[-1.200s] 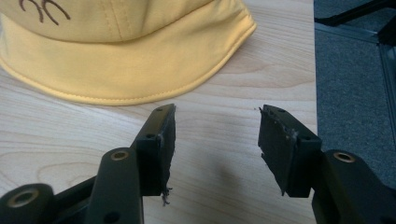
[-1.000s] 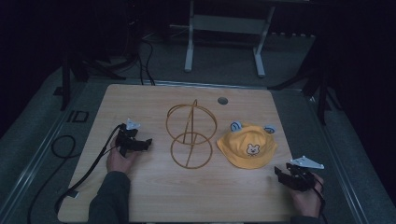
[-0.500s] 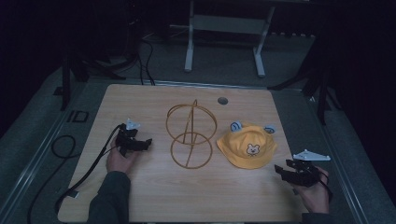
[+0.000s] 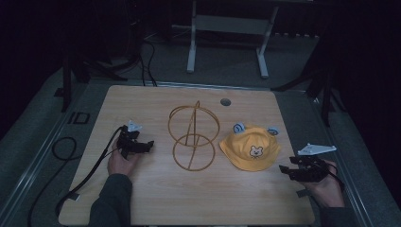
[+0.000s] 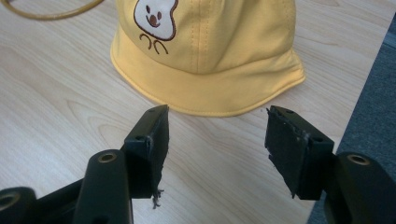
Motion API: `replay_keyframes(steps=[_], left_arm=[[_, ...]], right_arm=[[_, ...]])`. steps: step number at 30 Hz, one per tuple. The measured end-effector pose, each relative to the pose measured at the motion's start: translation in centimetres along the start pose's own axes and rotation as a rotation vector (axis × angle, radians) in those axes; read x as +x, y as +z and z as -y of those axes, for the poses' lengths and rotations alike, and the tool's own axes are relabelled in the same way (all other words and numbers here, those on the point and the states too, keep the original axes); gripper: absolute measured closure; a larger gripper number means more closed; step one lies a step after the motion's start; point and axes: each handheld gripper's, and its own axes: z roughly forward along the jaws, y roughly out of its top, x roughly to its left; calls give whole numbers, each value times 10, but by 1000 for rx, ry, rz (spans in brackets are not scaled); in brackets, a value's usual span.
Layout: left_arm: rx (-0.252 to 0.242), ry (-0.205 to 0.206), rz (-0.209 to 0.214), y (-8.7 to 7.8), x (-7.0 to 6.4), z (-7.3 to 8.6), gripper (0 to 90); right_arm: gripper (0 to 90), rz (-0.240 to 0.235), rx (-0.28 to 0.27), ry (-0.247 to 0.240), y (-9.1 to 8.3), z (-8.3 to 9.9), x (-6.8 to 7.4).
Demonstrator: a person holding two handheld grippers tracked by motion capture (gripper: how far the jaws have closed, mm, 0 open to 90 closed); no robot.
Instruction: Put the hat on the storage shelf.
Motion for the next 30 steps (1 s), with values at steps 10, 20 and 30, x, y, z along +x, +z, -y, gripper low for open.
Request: replay_keyframes(steps=[10, 20, 30], left_arm=[[1, 1, 0, 0, 0, 0, 140], [1, 0, 0, 0, 0, 0, 140], [1, 0, 0, 0, 0, 0, 140]], right_arm=[[400, 9, 9, -72, -14, -19, -1], [382, -6, 11, -155, -22, -45, 5], [381, -19, 59, -257, -20, -75, 9]])
